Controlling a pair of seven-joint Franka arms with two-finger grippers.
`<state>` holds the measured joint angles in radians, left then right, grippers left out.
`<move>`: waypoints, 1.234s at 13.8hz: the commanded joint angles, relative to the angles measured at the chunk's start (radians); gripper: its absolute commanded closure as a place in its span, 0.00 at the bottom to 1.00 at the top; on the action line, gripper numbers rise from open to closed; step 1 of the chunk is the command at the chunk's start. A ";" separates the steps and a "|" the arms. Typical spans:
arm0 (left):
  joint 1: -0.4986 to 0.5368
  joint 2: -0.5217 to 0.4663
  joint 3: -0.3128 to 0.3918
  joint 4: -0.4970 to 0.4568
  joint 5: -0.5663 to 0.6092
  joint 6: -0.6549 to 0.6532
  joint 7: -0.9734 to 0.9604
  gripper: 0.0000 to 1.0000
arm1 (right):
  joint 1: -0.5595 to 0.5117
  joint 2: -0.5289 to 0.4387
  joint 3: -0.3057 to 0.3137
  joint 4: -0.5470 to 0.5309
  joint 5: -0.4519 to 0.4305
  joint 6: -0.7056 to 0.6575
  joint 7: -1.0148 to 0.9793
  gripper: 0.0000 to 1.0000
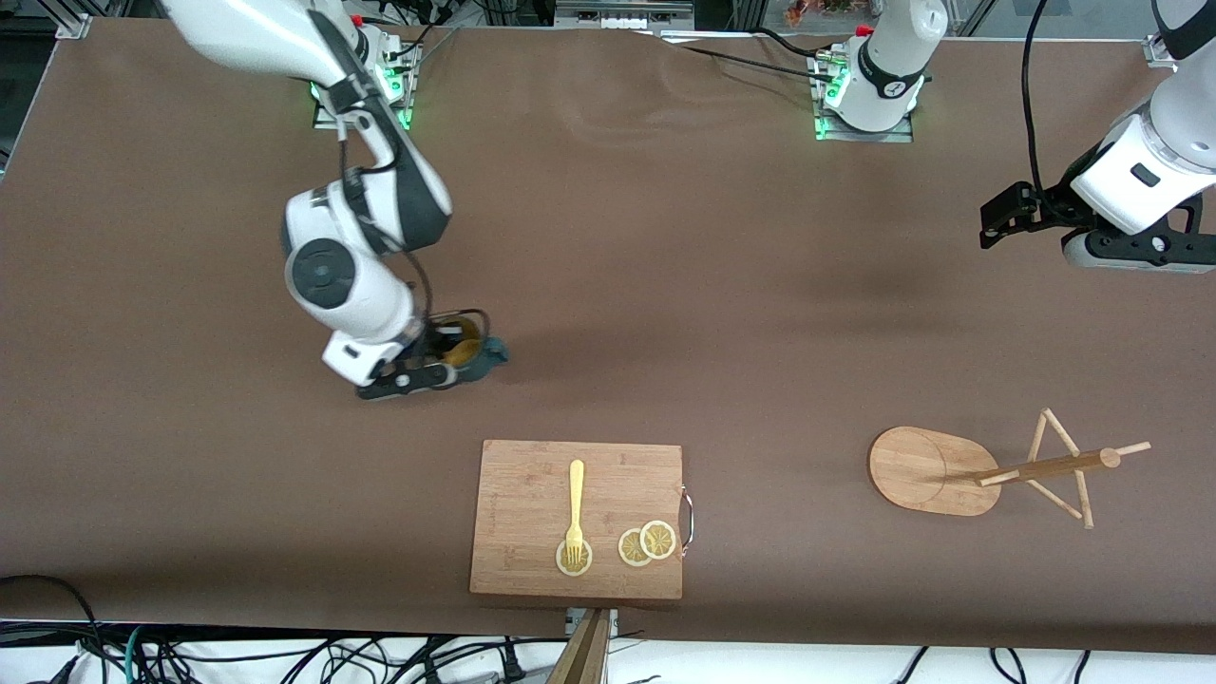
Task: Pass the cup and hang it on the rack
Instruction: 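Lift the mug and carry it toward the table's middle with the right gripper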
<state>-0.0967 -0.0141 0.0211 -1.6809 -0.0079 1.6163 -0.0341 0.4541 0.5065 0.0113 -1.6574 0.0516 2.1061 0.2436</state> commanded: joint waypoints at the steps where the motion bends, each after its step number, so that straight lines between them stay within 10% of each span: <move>1: -0.009 0.011 0.011 0.027 -0.018 -0.019 0.020 0.00 | 0.118 0.205 -0.007 0.314 0.007 -0.125 0.172 1.00; 6: -0.009 0.011 0.011 0.027 -0.020 -0.019 0.020 0.00 | 0.299 0.424 0.016 0.603 0.008 -0.140 0.440 1.00; 17: -0.009 0.017 0.005 0.029 -0.020 -0.021 0.022 0.00 | 0.385 0.469 0.055 0.636 -0.004 -0.055 0.510 1.00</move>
<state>-0.0994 -0.0129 0.0192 -1.6804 -0.0079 1.6154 -0.0341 0.8276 0.9569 0.0684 -1.0542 0.0518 2.0465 0.7418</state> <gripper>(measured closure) 0.000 0.960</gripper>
